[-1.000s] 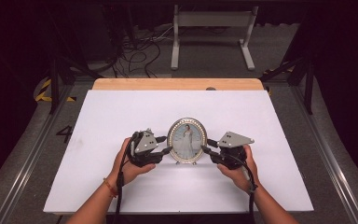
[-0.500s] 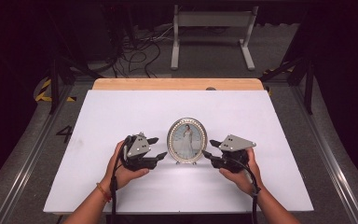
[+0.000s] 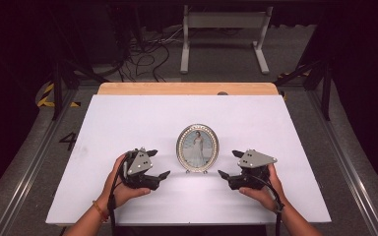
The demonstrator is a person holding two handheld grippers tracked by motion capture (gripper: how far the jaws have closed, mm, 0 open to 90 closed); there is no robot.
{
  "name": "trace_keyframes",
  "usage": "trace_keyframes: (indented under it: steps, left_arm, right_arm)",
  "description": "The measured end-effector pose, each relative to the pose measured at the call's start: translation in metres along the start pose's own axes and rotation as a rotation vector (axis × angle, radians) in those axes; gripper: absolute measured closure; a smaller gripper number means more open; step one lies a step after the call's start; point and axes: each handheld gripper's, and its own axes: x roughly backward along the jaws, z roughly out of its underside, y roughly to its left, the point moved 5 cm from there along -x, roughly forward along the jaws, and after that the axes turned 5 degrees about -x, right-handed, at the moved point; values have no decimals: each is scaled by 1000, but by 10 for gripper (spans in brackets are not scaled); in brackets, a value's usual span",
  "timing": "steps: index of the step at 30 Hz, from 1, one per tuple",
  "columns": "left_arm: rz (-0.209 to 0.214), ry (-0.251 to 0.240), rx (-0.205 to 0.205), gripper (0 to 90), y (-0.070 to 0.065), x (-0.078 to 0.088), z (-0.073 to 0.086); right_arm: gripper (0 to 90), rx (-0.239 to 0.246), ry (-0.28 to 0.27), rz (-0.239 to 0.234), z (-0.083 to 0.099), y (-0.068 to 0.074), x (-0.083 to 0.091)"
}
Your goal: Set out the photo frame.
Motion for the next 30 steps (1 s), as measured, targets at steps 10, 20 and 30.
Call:
trace_keyframes:
  steps: [10,20,30]
  left_arm:
    - [-25,3,4,131,-5,13,20]
    - [-27,-46,81,127,-10,39,43]
    - [-63,-57,106,124,-4,45,52]
  right_arm:
    - [128,-20,-6,-12,16,1,9]
    - [129,-49,-56,-16,30,4,31]
    - [126,-62,-38,47,54,-2,46]
